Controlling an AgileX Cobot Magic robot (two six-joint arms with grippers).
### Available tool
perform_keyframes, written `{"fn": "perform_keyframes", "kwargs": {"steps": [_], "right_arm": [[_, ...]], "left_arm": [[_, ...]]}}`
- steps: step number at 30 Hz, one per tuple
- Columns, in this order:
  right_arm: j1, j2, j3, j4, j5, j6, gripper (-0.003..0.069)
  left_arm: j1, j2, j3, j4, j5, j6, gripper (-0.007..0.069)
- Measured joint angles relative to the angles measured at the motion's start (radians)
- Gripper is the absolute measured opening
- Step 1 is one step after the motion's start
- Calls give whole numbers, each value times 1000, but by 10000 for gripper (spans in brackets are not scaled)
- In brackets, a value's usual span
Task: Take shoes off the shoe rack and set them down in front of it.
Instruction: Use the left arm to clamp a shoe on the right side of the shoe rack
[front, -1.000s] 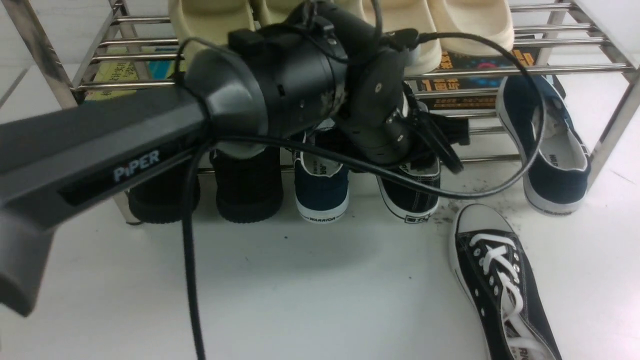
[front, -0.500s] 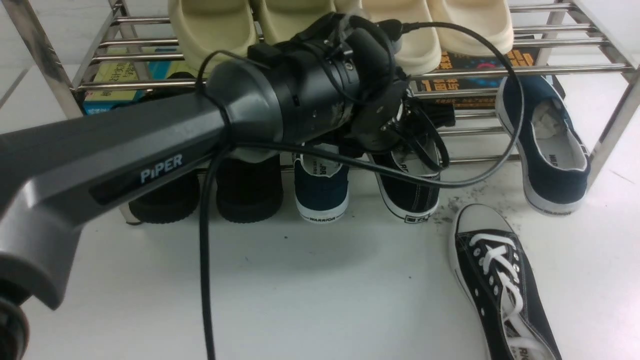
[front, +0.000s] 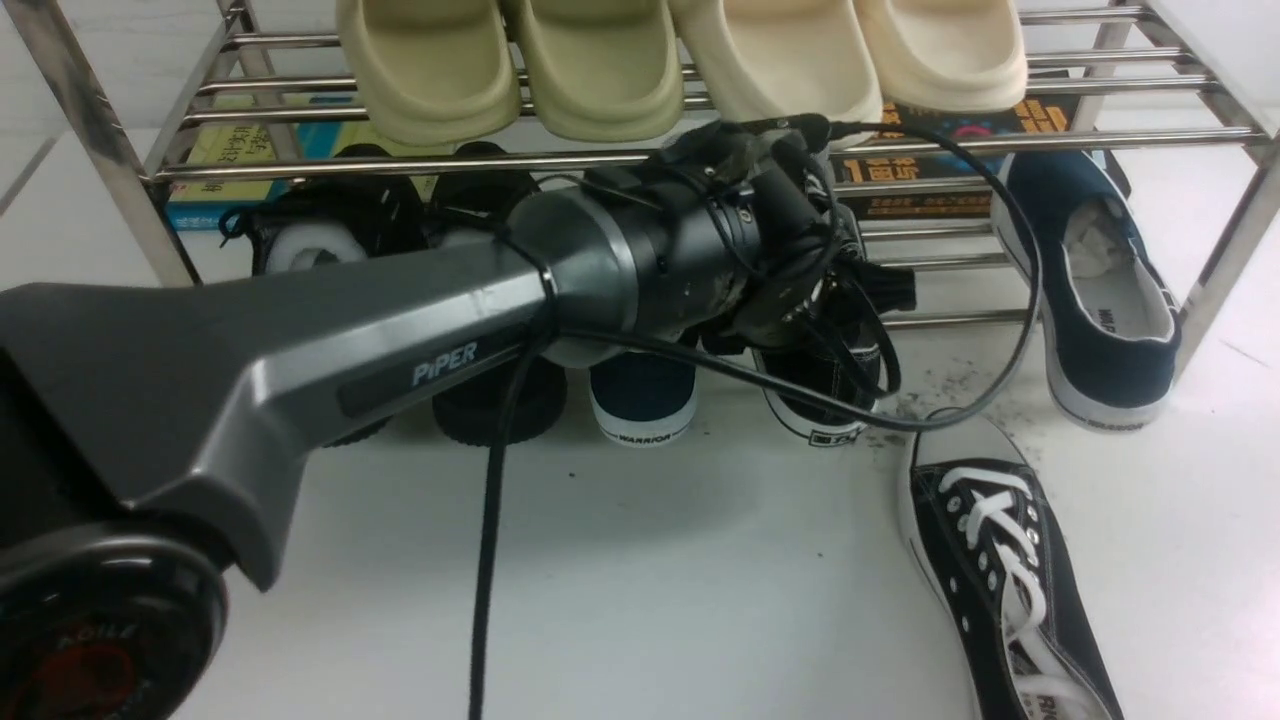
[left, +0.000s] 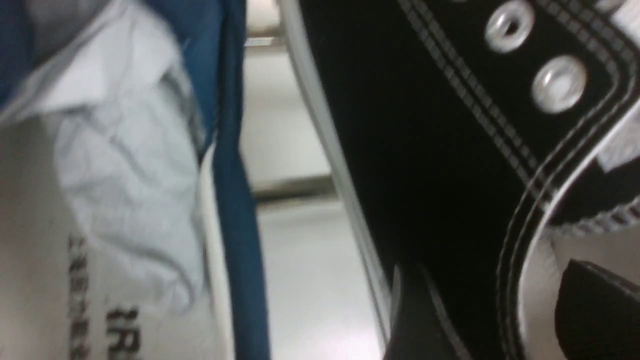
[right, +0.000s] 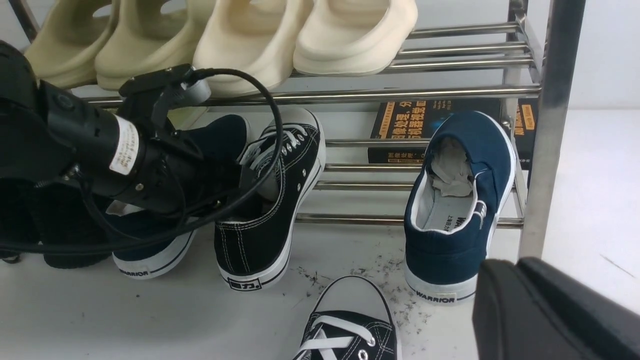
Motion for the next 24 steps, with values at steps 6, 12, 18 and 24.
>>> {"fn": "perform_keyframes", "kwargs": {"steps": [6,12,18,24], "right_arm": [[0,0,0,0,-1,0,55],[0,0,0,0,-3,0,60],[0,0,0,0,-3,0,65],[0,0,0,-20,-3,0,73]], "left_arm": [[0,15,0,28,-23,-1,263],[1,13,0,39,8,-3,25],[-14,-82,3,-34,92,40,8],[-31,-211,3,-150,172,119,8]]}}
